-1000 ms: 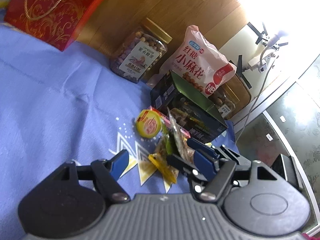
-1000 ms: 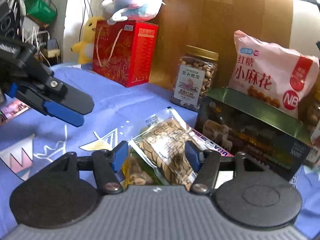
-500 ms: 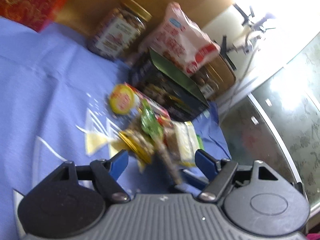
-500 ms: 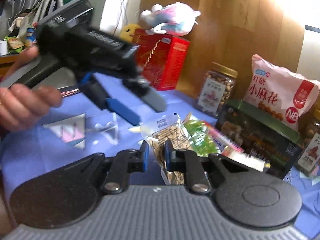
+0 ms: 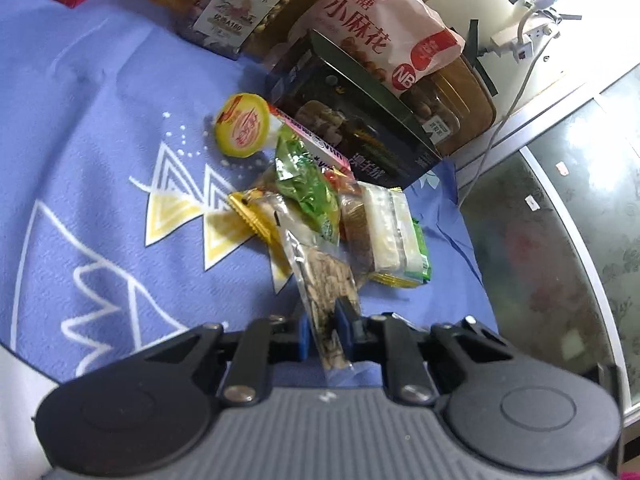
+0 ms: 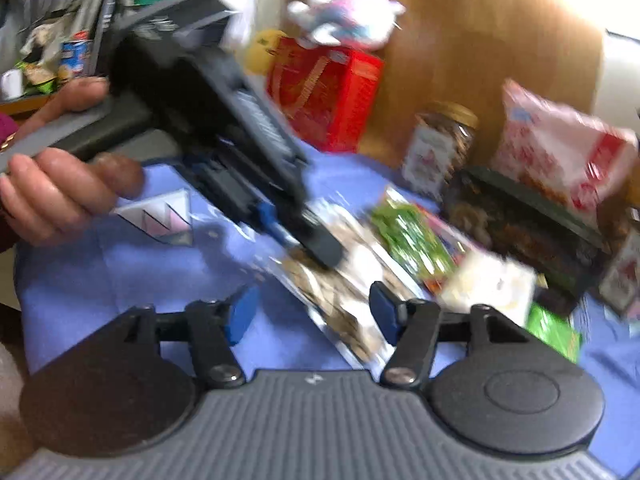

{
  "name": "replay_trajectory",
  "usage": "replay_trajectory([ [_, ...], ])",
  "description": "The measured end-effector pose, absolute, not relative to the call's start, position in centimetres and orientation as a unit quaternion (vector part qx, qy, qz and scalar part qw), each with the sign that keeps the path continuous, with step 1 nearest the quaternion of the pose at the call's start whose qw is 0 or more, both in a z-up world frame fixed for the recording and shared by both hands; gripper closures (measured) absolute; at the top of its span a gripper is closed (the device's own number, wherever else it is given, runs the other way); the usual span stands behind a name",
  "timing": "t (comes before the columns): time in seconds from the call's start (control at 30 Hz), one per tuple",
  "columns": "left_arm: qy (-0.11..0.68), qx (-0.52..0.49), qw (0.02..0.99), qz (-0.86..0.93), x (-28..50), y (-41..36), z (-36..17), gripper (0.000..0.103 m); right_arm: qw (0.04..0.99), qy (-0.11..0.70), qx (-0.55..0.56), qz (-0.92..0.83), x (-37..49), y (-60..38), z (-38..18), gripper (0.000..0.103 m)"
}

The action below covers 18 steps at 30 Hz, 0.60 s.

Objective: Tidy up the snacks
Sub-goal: 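Grasp the clear sunflower-seed bag with the left gripper, then lift the seed bag into the dark tin box and release it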

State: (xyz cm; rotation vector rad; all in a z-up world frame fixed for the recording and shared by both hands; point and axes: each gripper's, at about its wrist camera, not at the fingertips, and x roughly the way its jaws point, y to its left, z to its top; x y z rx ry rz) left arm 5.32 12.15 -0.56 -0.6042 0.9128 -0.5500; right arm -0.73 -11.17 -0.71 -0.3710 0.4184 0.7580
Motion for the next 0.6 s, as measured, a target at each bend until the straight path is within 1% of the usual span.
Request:
replay_trajectory([
  [0.1,0.420,-0.279,0.822,-0.265,5.2,12.2,-0.6,0.089,0.887,0.262,-0.107,0.363,1.6,-12.9,-1.1,0.036],
  [0.17,0.411,-0.272,0.826,-0.273,5.0,12.0,-0.3,0.089,0.884,0.275,-0.075,0.370,2.4,-13.3,-0.8,0.036],
  [0.3,0.391,-0.261,0.832,-0.294,4.4,11.8,0.5,0.089,0.884,0.274,-0.057,0.376,2.8,-12.7,-1.1,0.036],
  [0.37,0.377,-0.252,0.839,-0.301,3.9,11.9,1.1,0.089,0.886,0.266,-0.058,0.376,2.7,-12.3,-1.2,0.045],
  [0.6,0.352,-0.236,0.849,-0.315,3.2,11.6,2.7,0.089,0.893,0.229,-0.049,0.384,1.5,-12.8,-0.7,0.059],
])
